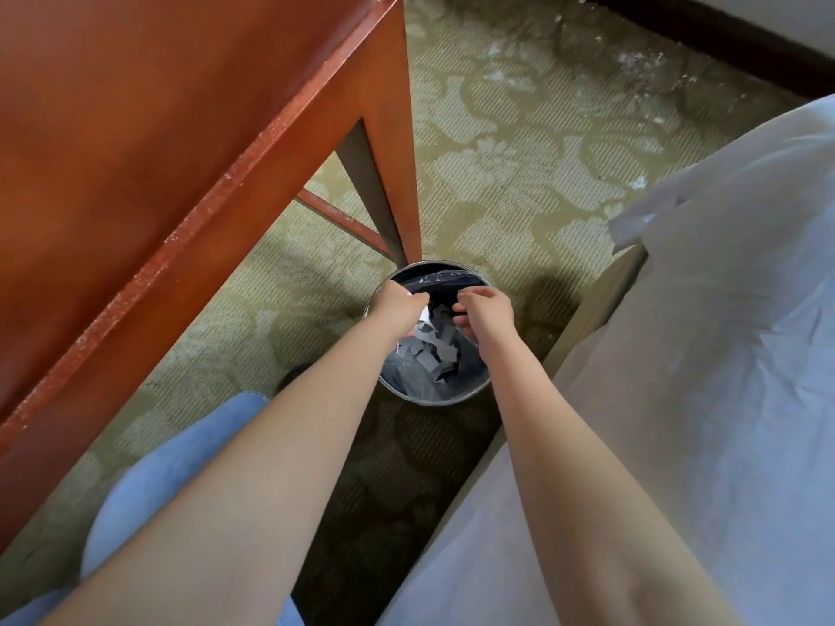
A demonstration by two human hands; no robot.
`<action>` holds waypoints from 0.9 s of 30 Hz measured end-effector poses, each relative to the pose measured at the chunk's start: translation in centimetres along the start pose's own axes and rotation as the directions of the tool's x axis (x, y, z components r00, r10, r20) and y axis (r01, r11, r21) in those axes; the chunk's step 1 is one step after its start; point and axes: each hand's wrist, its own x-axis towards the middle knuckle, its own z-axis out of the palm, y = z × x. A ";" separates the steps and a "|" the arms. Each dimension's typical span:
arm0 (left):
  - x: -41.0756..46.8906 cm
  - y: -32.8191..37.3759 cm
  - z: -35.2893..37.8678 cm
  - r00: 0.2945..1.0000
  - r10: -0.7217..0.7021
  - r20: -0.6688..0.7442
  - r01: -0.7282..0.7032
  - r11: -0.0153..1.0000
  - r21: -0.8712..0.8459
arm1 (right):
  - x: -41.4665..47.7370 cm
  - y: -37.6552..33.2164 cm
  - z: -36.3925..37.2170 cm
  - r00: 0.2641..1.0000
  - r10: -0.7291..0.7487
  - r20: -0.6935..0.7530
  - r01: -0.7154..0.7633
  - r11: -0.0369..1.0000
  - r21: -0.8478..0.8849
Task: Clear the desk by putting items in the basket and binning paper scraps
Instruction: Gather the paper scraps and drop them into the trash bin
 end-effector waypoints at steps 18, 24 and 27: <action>-2.5 1.5 -1.8 0.990 -0.061 0.127 0.064 0.998 -0.014 | -2.5 -1.8 0.3 0.998 -0.004 0.064 0.006 0.999 -0.038; -5.4 2.1 -3.3 0.991 0.122 0.047 -0.125 0.989 0.074 | -5.7 -3.6 0.7 0.994 -0.088 0.066 0.092 0.994 -0.059; -7.4 2.3 -4.6 0.968 0.247 -0.037 -0.243 0.967 0.078 | -8.0 -4.7 0.8 0.990 -0.137 0.040 0.138 0.990 -0.005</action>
